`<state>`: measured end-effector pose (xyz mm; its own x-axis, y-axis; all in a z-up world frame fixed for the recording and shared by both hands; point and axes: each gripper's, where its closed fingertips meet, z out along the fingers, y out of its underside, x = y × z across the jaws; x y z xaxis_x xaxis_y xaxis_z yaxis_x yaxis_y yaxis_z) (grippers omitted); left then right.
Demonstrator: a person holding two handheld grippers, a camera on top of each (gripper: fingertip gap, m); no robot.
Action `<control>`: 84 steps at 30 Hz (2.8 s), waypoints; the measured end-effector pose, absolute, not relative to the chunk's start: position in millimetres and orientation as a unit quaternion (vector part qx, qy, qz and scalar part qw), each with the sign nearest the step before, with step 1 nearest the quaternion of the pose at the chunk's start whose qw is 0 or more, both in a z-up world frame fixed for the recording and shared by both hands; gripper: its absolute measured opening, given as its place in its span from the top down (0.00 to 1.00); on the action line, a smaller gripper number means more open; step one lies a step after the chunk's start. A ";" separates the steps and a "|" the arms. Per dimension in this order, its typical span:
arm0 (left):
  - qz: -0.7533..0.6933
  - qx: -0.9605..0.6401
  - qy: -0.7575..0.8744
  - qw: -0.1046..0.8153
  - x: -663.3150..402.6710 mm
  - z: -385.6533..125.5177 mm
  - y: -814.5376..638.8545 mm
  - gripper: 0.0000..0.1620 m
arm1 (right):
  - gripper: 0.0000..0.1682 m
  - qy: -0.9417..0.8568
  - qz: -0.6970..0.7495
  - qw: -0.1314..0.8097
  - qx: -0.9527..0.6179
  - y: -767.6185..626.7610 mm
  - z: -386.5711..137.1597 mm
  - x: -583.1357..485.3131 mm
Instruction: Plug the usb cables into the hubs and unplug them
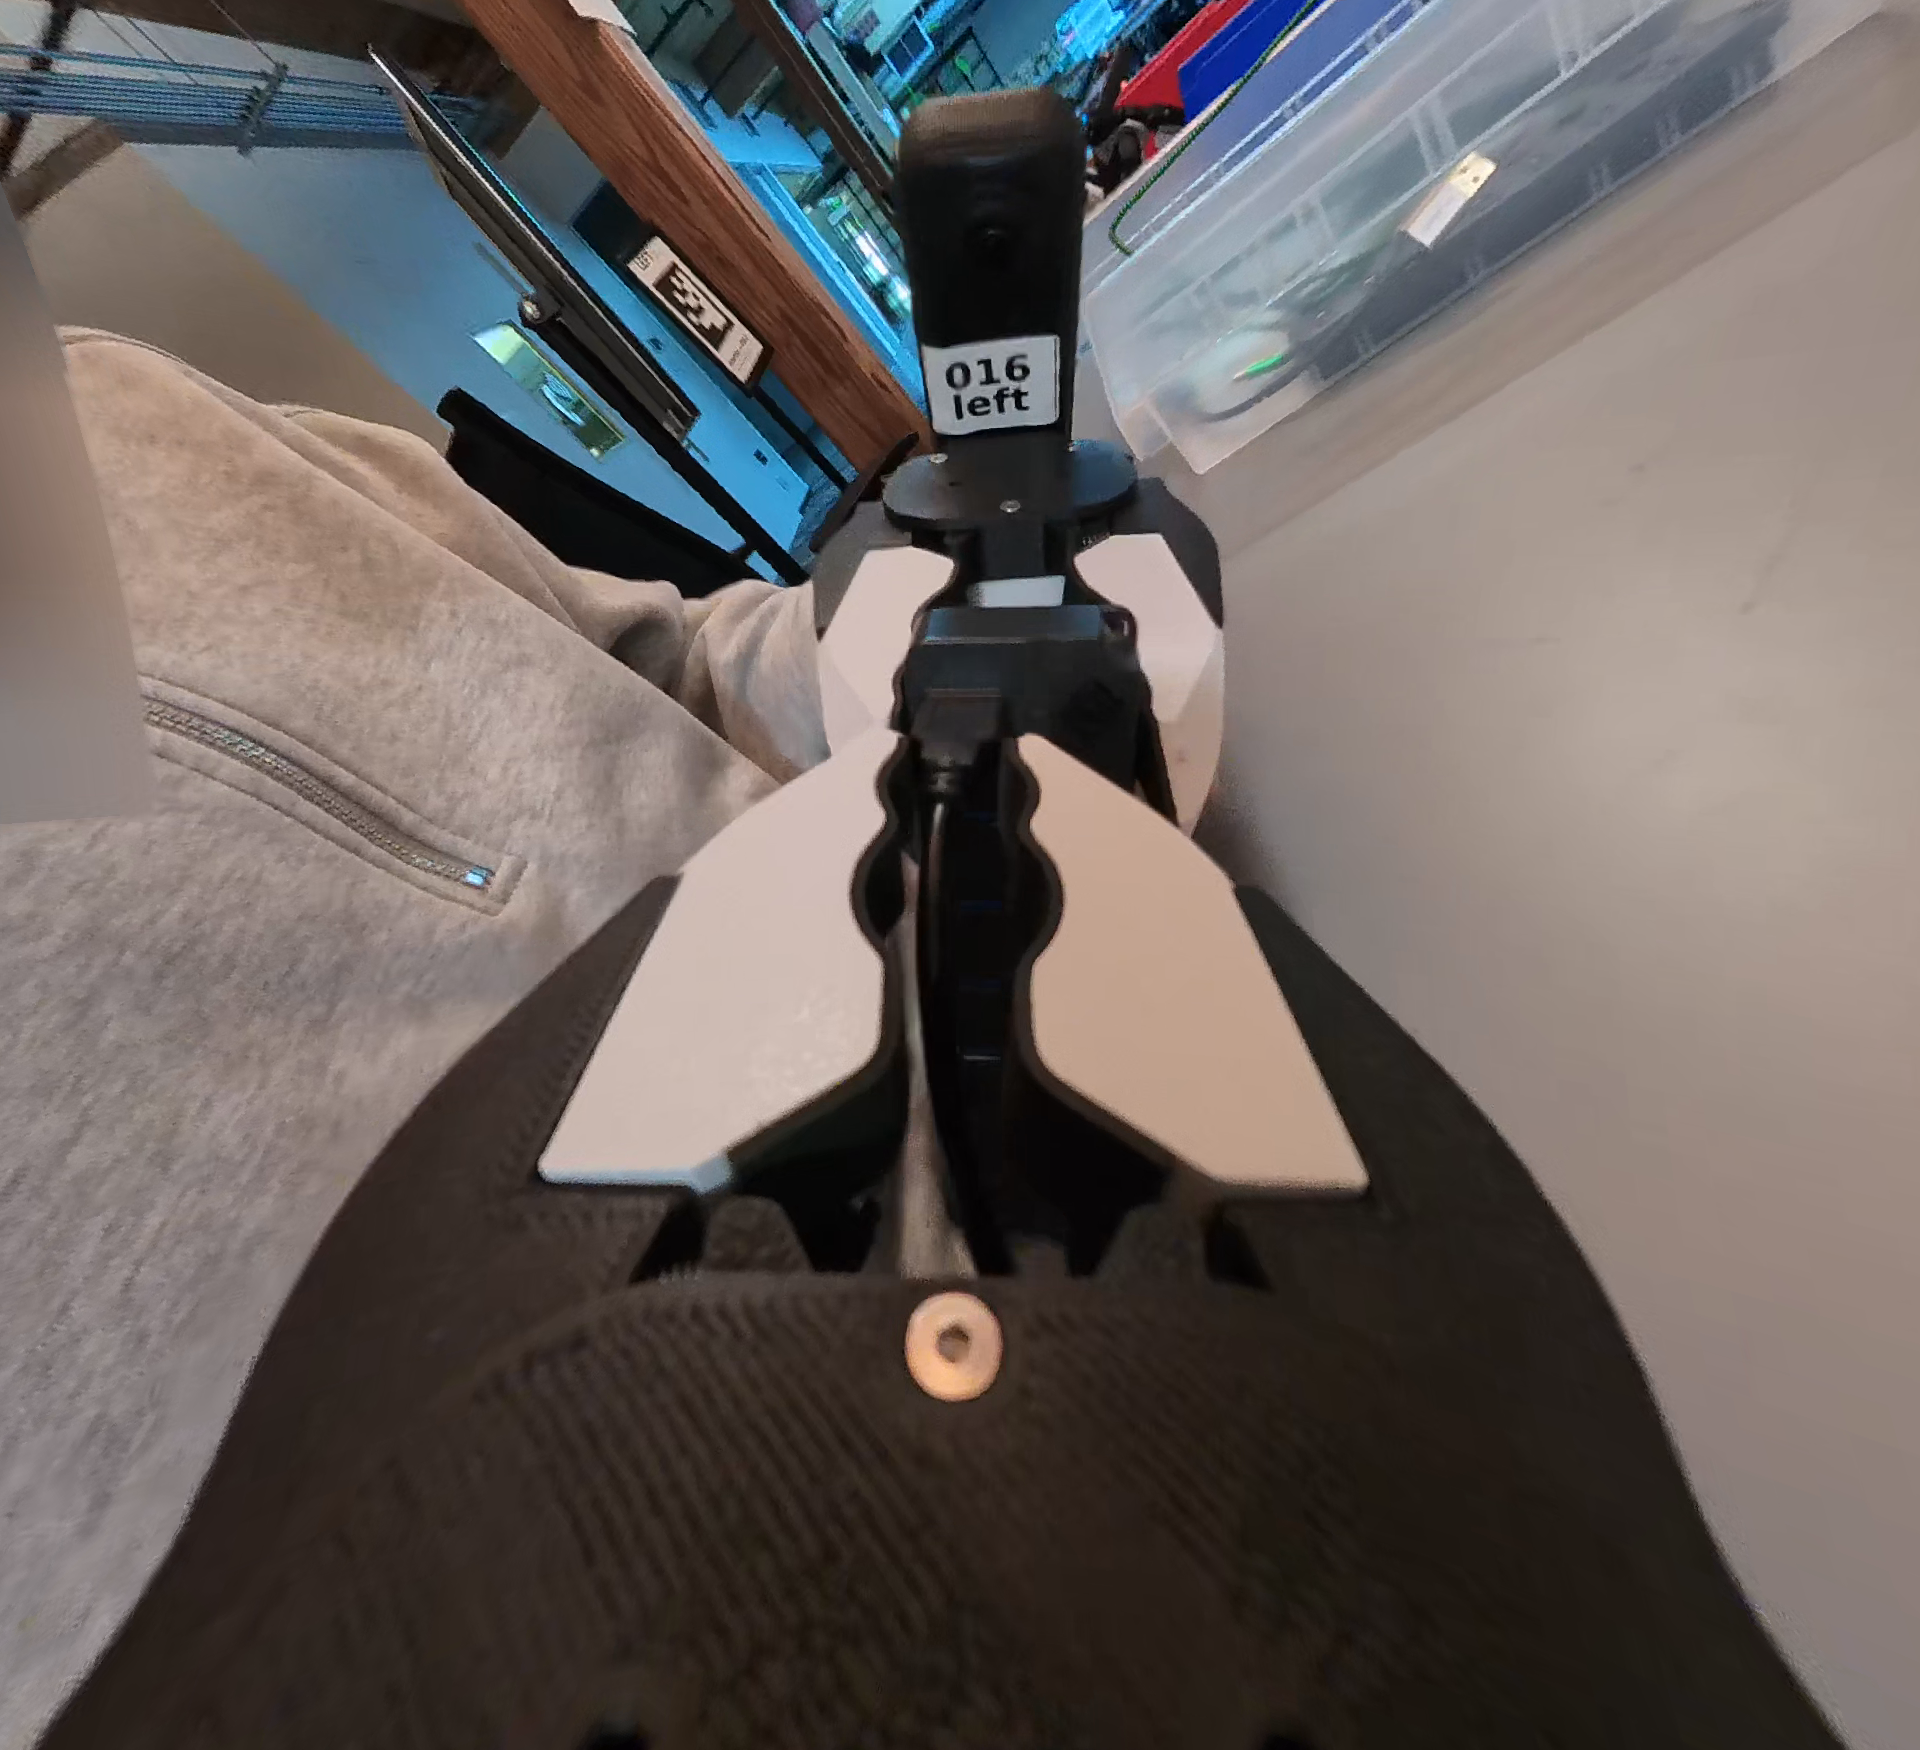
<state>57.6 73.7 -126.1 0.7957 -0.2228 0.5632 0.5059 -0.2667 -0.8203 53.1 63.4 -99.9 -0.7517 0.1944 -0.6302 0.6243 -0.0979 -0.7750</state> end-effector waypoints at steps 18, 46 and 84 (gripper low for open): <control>-0.296 -0.760 -0.105 0.569 59.4 -140.5 76.3 0.65 | 0.90 0.688 -0.641 0.131 0.315 65.0 -116.5 54.6; -0.421 -0.689 -0.125 0.577 54.2 -115.2 68.2 0.64 | 0.87 0.778 -0.560 -0.279 0.059 70.9 -88.4 54.0; -0.452 -0.701 -0.097 0.543 85.0 -117.3 75.8 0.65 | 0.94 0.792 -0.545 -0.276 -0.021 56.1 -95.8 78.4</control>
<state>85.0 75.8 -117.3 0.5721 -0.3544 0.7397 0.6275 -0.3916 -0.6730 78.4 56.1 -95.8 -0.8469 0.2667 0.4601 -0.3343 0.4057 -0.8507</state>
